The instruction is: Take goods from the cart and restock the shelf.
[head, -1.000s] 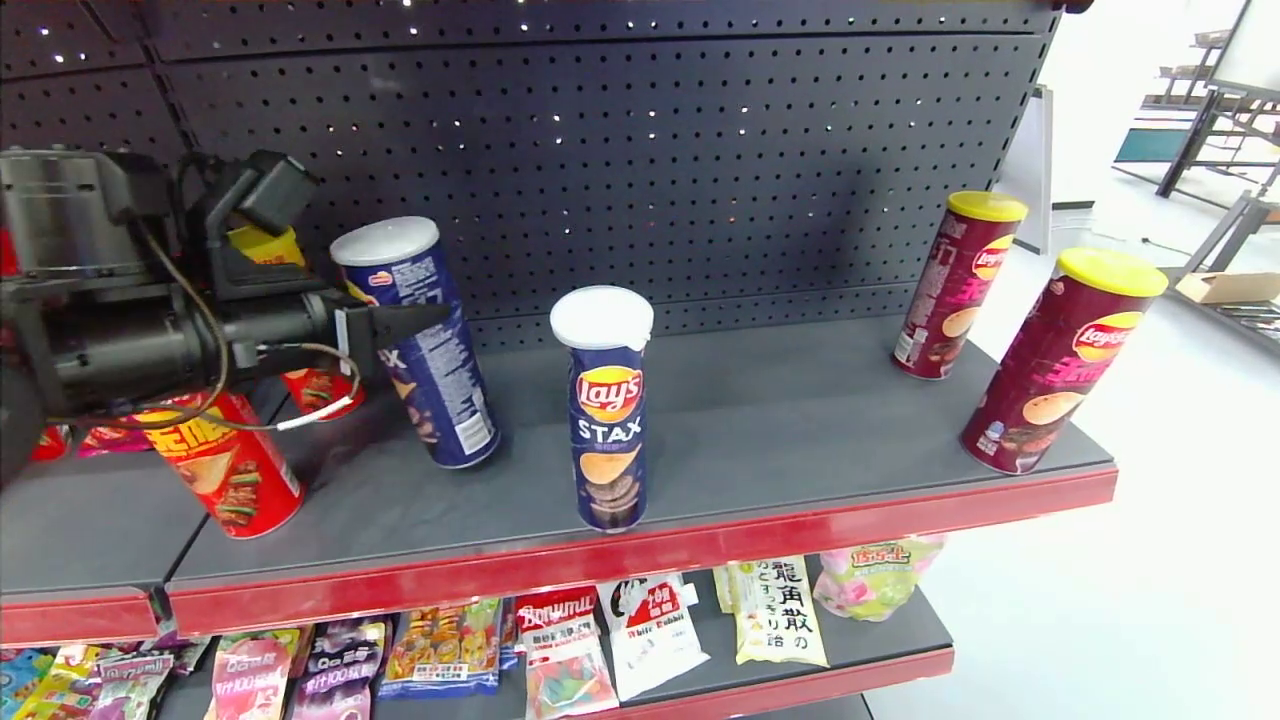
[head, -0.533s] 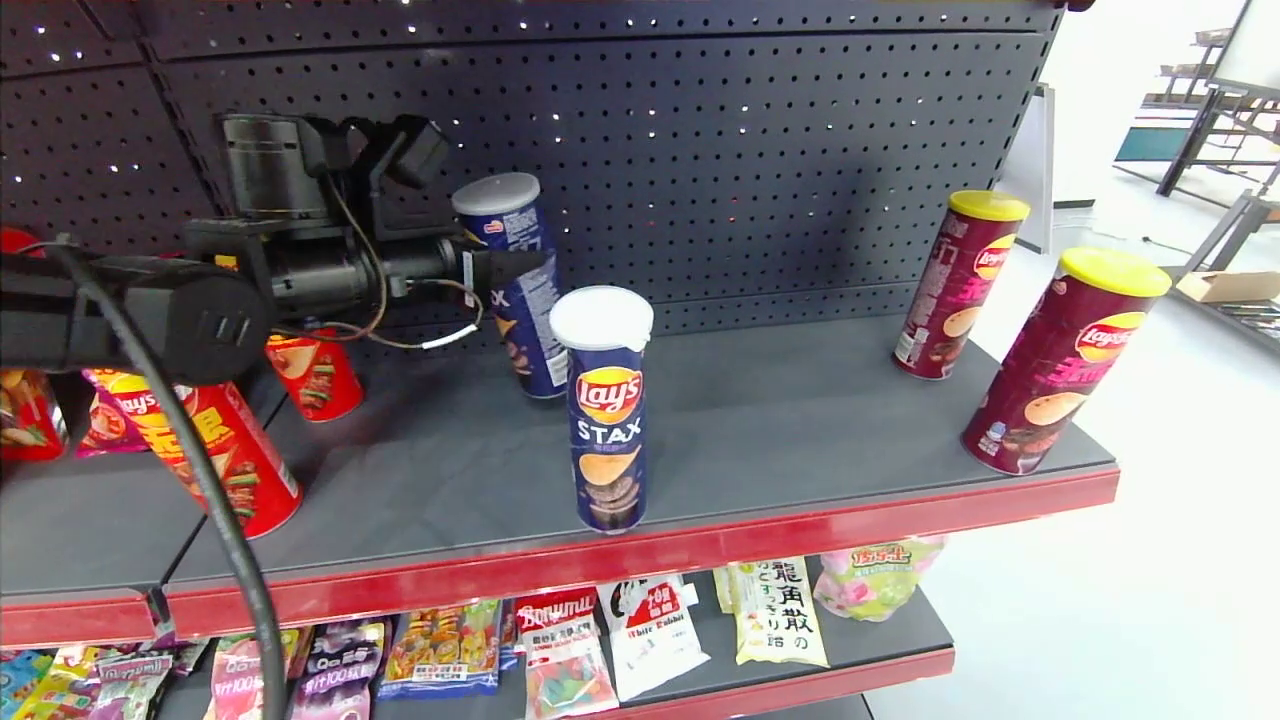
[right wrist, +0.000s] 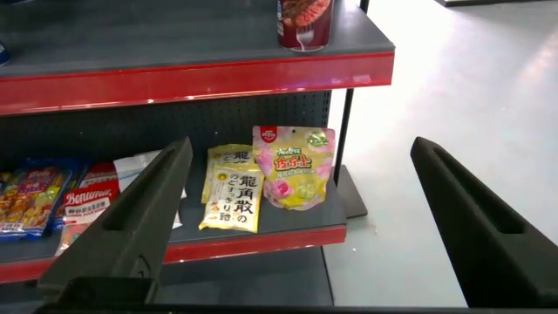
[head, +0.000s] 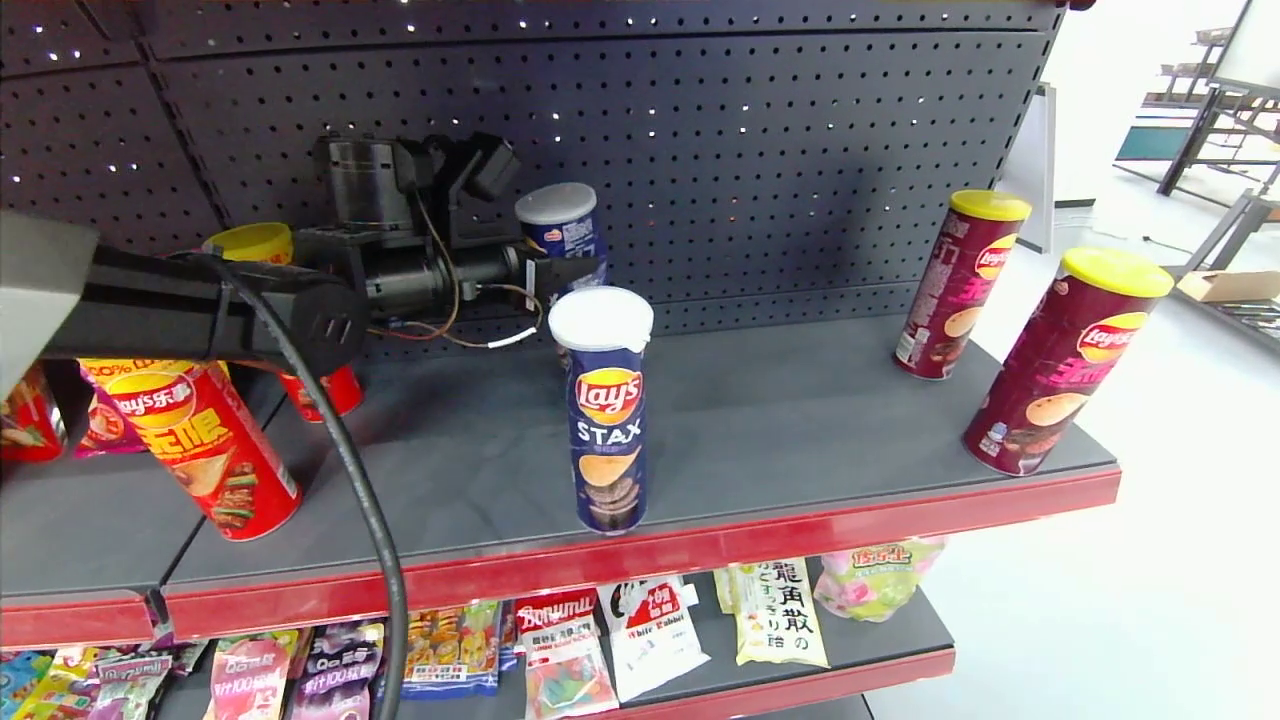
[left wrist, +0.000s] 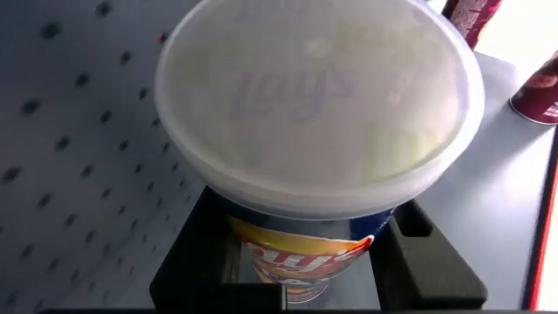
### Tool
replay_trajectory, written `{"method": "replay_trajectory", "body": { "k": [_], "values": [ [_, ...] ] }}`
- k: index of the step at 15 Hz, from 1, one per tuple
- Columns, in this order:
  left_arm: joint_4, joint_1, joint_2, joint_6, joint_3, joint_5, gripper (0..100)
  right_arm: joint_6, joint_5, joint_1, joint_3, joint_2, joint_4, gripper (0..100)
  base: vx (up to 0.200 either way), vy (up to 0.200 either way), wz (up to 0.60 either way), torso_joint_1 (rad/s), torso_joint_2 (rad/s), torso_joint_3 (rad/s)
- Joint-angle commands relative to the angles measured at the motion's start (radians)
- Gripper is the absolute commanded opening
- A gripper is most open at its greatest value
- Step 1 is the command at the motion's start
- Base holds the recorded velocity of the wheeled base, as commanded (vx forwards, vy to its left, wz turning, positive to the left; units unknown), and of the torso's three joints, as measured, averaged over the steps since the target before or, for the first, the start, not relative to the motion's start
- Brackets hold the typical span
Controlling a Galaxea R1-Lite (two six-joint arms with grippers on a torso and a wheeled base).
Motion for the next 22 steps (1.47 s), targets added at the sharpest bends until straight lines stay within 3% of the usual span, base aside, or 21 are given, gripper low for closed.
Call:
{"method": "replay_trajectory", "body": {
  "k": [1, 6, 10, 14, 19, 20, 22],
  "values": [
    [-0.019, -0.003, 0.031, 0.010, -0.006, 0.000, 0, 0.000, 0.000, 0.000, 0.000, 0.002, 0.000, 100, 0.000, 0.000, 0.00, 0.000, 0.00, 0.000],
    [-0.037, -0.012, 0.048, 0.043, 0.005, 0.002, 0, 0.000, 0.000, 0.000, 0.000, 0.002, 0.000, 100, 0.000, 0.000, 0.00, 0.000, 0.00, 0.000],
    [-0.036, -0.012, 0.050, 0.046, 0.010, 0.002, 0, 0.000, 0.000, 0.000, 0.000, 0.000, 0.000, 100, 0.000, 0.000, 0.00, 0.000, 0.00, 0.000],
    [-0.033, -0.012, 0.050, 0.078, 0.024, 0.002, 0, 0.000, 0.000, 0.000, 0.000, 0.000, 0.000, 100, 0.000, 0.000, 0.00, 0.000, 0.00, 0.000],
    [-0.036, -0.010, 0.048, 0.079, 0.064, 0.003, 0, 0.000, 0.000, 0.000, 0.000, 0.002, 0.000, 100, 0.000, 0.000, 0.00, 0.000, 0.00, 0.000],
    [-0.036, -0.010, 0.048, 0.079, 0.062, 0.003, 100, 0.000, 0.002, 0.000, 0.000, 0.002, 0.000, 100, 0.000, 0.000, 0.00, 0.000, 0.00, 0.000],
    [-0.036, -0.010, 0.047, 0.078, 0.062, 0.003, 100, 0.000, 0.000, 0.000, 0.000, 0.002, 0.000, 100, 0.000, 0.000, 0.00, 0.000, 0.00, 0.000]
  ]
}}
